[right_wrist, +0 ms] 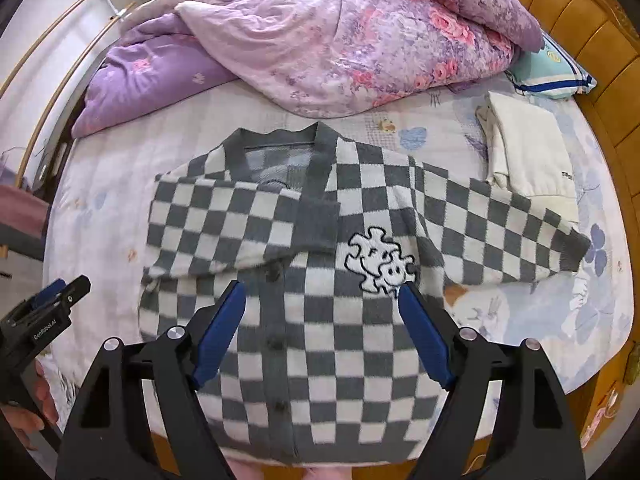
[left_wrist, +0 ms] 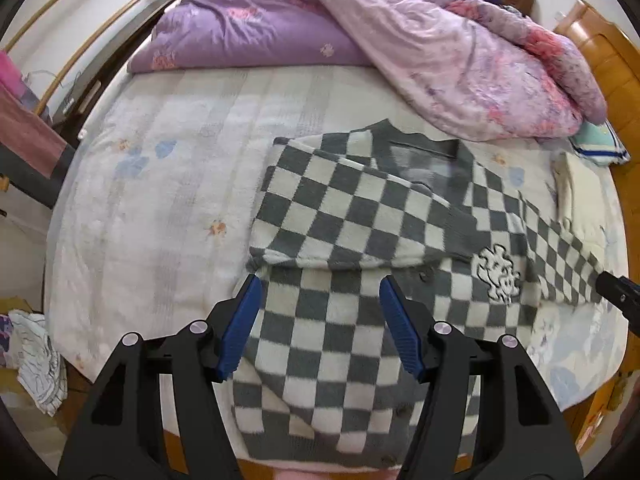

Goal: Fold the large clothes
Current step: 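Open the left gripper to release the cuff on the front, then move the right gripper to the grey cuff of the other sleeve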

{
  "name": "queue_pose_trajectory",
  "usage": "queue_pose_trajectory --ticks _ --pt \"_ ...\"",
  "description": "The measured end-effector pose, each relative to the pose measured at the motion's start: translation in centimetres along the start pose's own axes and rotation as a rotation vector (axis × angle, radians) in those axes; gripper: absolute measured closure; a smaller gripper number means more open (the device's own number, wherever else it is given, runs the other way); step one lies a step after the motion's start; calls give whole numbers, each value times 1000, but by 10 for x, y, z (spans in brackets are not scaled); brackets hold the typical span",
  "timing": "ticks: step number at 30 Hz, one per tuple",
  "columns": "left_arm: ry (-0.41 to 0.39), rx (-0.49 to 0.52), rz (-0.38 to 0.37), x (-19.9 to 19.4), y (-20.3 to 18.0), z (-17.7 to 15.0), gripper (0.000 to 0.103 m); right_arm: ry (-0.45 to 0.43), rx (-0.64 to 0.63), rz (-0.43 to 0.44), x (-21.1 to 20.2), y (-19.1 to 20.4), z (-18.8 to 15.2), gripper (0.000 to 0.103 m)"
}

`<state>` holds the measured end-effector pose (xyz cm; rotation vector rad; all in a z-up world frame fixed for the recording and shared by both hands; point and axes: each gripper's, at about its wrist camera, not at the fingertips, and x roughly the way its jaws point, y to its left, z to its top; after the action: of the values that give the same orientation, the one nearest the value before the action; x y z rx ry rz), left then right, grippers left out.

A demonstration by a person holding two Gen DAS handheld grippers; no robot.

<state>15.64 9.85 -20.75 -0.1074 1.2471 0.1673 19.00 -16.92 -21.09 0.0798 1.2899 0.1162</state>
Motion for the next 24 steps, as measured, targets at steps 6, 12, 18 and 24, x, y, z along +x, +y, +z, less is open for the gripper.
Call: queue_pose_trajectory --ticks 6,12,18,24 --pt "16 44 -29 -32 -11 -38 40 9 39 7 -28 -10 -42 26" --pt "22 149 -85 -46 -25 -75 40 6 124 -27 -51 -20 -95 26" --pt "9 266 -153 -60 -49 -98 40 -5 262 -66 -75 -44 -146 25" --pt "-22 393 -216 -76 -94 -109 40 -7 423 -90 -90 -92 -182 23"
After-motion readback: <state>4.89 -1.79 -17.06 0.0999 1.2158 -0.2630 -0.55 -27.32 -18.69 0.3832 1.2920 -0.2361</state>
